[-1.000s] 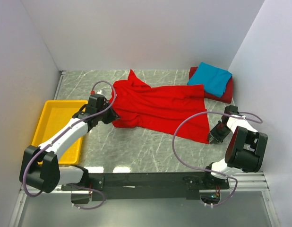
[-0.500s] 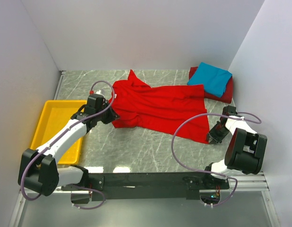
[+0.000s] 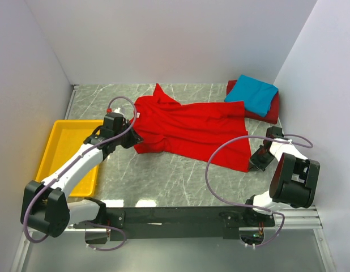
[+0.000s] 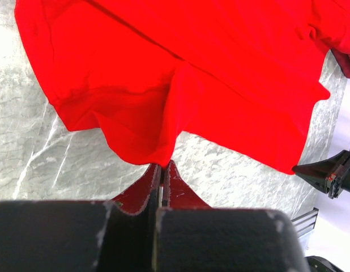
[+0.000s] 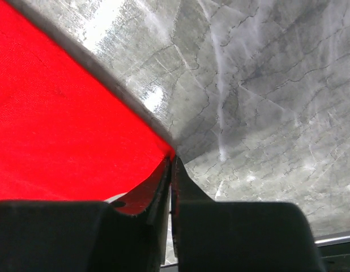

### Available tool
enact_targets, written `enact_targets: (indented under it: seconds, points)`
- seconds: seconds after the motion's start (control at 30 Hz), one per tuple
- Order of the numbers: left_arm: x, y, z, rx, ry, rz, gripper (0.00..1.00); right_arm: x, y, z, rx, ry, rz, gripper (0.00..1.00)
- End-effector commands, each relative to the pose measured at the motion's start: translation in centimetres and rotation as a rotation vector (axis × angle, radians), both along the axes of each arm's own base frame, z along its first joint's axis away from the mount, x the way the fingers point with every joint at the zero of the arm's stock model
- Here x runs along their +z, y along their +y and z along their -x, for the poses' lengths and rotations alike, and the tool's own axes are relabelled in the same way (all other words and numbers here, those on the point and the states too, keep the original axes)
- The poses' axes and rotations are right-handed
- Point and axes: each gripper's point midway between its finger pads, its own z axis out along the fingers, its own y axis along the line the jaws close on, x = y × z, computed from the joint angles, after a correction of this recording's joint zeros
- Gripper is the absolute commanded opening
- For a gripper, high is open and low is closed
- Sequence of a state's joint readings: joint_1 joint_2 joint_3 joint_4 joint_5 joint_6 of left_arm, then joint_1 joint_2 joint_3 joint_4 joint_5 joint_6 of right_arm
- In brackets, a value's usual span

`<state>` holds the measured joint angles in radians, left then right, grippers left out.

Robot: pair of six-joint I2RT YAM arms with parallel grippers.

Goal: Fold and stack the t-shirts
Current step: Fold the tshirt

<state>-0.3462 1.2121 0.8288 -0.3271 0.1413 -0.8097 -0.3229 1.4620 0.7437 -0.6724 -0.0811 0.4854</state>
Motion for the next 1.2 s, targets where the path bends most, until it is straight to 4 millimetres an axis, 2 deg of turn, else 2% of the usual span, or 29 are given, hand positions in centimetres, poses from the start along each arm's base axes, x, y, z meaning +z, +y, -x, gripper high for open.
enact_targets:
  seconds: [0.0, 0.1, 0.23, 0.47, 0.73, 0.9, 1.17]
  points:
    - [1.4, 0.2, -0.2, 0.01, -0.048, 0.017, 0.0, -1.0, -0.2, 0.2, 0.002, 0.018, 0.022, 0.06]
    - [1.3, 0.2, 0.0, 0.011, -0.046, 0.02, 0.0, -1.0, -0.1, 0.0, 0.009, 0.012, 0.015, 0.0]
    - [1.9, 0.2, 0.2, 0.007, -0.058, 0.024, 0.0, -0.1, 0.3, 0.1, 0.036, 0.004, 0.012, 0.0]
    - [3.0, 1.4, 1.2, 0.048, -0.066, 0.003, 0.0, 3.6, 2.7, -0.4, 0.081, -0.058, -0.053, 0.0]
    - [4.0, 2.9, 4.3, 0.113, -0.019, 0.01, 0.0, 6.5, 3.8, 1.3, 0.115, -0.02, -0.034, 0.0]
    - [5.6, 4.0, 6.3, 0.15, -0.02, 0.019, 0.0, 8.2, 3.7, 2.2, 0.143, -0.008, 0.007, 0.0]
    - [6.5, 5.4, 9.7, 0.188, 0.003, 0.036, 0.0, 9.1, 4.7, 3.8, 0.197, 0.011, 0.031, 0.0]
